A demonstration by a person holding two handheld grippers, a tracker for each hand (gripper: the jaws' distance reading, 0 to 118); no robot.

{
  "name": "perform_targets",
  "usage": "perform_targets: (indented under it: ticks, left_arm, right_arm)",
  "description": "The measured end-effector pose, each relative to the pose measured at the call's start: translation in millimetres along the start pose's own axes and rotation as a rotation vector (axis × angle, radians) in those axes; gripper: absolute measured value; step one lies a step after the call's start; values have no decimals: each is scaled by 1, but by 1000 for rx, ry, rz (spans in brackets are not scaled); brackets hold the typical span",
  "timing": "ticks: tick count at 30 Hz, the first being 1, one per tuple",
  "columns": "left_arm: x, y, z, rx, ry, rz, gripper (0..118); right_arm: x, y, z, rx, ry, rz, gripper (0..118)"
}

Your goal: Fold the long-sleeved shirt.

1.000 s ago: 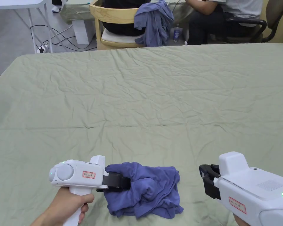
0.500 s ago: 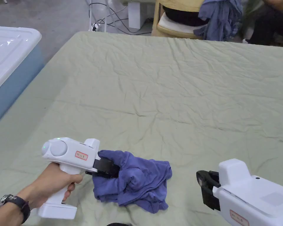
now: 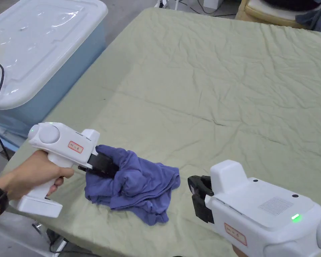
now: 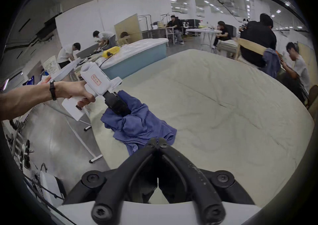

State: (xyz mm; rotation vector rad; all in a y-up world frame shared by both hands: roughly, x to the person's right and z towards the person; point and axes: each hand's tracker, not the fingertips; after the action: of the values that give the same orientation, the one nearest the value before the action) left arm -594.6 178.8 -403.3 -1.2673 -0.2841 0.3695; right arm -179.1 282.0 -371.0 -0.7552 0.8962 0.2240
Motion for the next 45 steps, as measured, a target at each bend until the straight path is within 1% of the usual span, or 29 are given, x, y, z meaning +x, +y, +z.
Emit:
perform_targets:
  ticks: [4,7,8,10,11,12,14,15,16,18,20,22,27,31,32,34,35,38,39,42,43,45]
  left_arm:
    - [-14,1,18,-5,68,-6,31]
    - [-20,1,25,-15,106,33,31]
    - [-18,1,23,-15,122,21,31]
    - [-17,1,20,-15,112,23,33]
    - [-17,1,18,-13,120,36,44]
    - [-17,0,16,-10,144,46,60]
    - [-14,-3,17,6,290,3,93]
    - [-13,-6,18,14,361,-14,101]
    - [-13,-8,20,18,391,-14,102]
    - [-12,-11,27,43,376,45,102]
    - [-4,-18,34,95,393,64,102]
    - [7,-22,40,117,466,43,102]
    - [58,-42,59,241,595,-51,101]
    - [117,-59,84,382,617,-69,101]
    - [134,-63,91,428,578,-69,101]
    - [157,-66,97,503,545,-55,101]
    - [177,-71,102,566,556,-28,101]
    - [233,-83,110,712,495,-43,99]
    - [253,-85,112,743,473,-70,98]
    - [311,-88,112,820,499,-157,95]
    - [328,-88,113,852,478,-175,93]
    - [366,-85,110,893,442,-212,86]
  right_arm:
    - [-5,7,-11,4,21,5,1]
    - [-4,7,-13,5,27,-1,1]
    - [-4,6,-14,3,28,-3,1]
    - [-4,4,-14,-3,25,-9,1]
    - [-3,3,-13,-5,25,-12,1]
    - [-2,2,-11,-7,24,-15,1]
    - [-2,0,-6,-8,20,-15,1]
    - [-1,0,-3,-7,16,-16,1]
    - [0,-1,-1,-6,12,-19,1]
    - [2,-2,3,-1,11,-34,1]
    - [2,-3,8,4,11,-40,1]
    - [1,-2,15,14,6,-39,1]
    - [1,-1,45,65,-8,-33,1]
    - [8,-4,79,133,-54,-38,1]
    - [11,-5,89,152,-69,-40,1]
    - [18,-9,109,187,-106,-51,1]
    - [22,-12,121,209,-133,-59,1]
    - [36,-21,158,267,-199,-83,1]
    - [41,-24,172,287,-225,-97,1]
    - [56,-31,213,358,-320,-115,1]
    - [61,-34,227,382,-351,-122,1]
    - [71,-39,256,432,-435,-128,1]
